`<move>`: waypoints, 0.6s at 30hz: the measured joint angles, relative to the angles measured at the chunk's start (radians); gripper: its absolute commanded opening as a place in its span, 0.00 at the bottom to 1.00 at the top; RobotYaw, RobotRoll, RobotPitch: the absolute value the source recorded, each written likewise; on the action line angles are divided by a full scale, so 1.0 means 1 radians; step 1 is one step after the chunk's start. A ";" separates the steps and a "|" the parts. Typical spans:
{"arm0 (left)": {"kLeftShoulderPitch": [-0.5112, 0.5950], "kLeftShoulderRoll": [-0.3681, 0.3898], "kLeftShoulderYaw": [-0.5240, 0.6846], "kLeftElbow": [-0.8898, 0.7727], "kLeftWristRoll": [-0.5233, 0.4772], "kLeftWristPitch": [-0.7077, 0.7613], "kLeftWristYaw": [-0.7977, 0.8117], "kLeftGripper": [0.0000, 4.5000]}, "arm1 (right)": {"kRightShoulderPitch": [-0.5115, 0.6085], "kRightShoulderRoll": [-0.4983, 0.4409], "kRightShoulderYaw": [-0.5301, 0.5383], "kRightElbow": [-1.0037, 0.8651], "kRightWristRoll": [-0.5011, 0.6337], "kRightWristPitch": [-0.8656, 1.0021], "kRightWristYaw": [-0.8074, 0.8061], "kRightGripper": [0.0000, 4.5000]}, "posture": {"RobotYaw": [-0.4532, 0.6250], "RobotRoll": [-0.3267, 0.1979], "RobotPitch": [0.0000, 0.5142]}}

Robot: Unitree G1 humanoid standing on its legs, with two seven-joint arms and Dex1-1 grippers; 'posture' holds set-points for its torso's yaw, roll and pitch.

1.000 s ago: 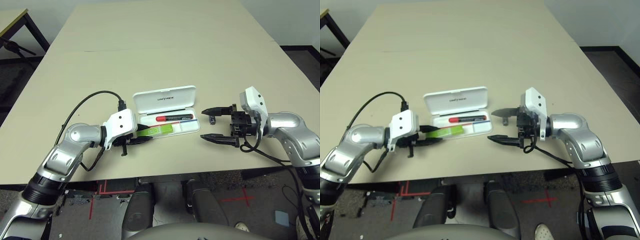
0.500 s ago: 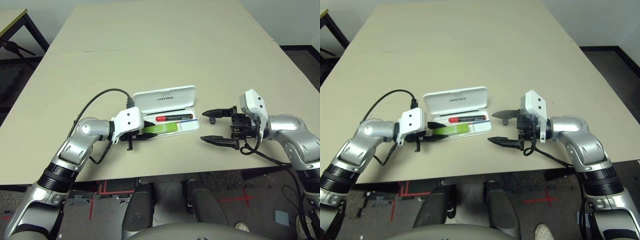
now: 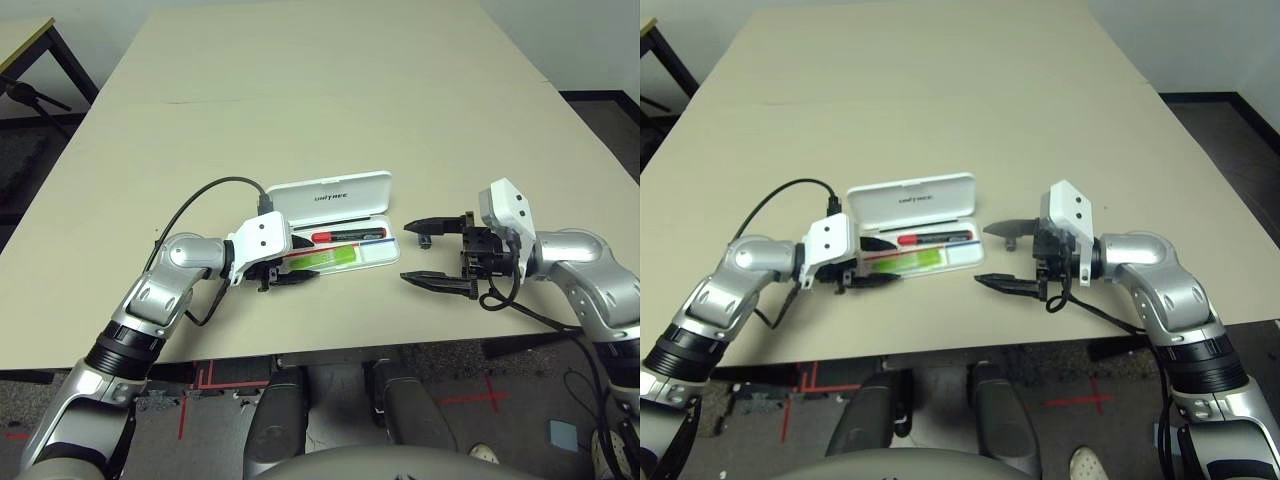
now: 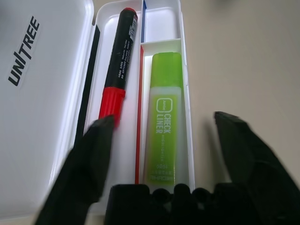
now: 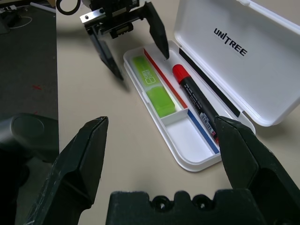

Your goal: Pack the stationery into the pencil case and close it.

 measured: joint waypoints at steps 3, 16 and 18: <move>0.014 0.001 0.028 -0.042 -0.022 0.017 0.001 1.00 | -0.001 0.001 0.000 0.001 0.000 0.000 0.000 1.00 | 0.39 0.62 0.31; 0.194 0.059 0.229 -0.250 -0.175 0.016 0.000 1.00 | 0.006 0.076 -0.023 0.031 0.001 0.000 -0.109 1.00 | 0.41 0.62 0.31; 0.199 0.060 0.230 -0.263 -0.176 0.017 0.001 1.00 | 0.014 0.098 -0.036 0.030 -0.003 0.000 -0.157 1.00 | 0.40 0.62 0.31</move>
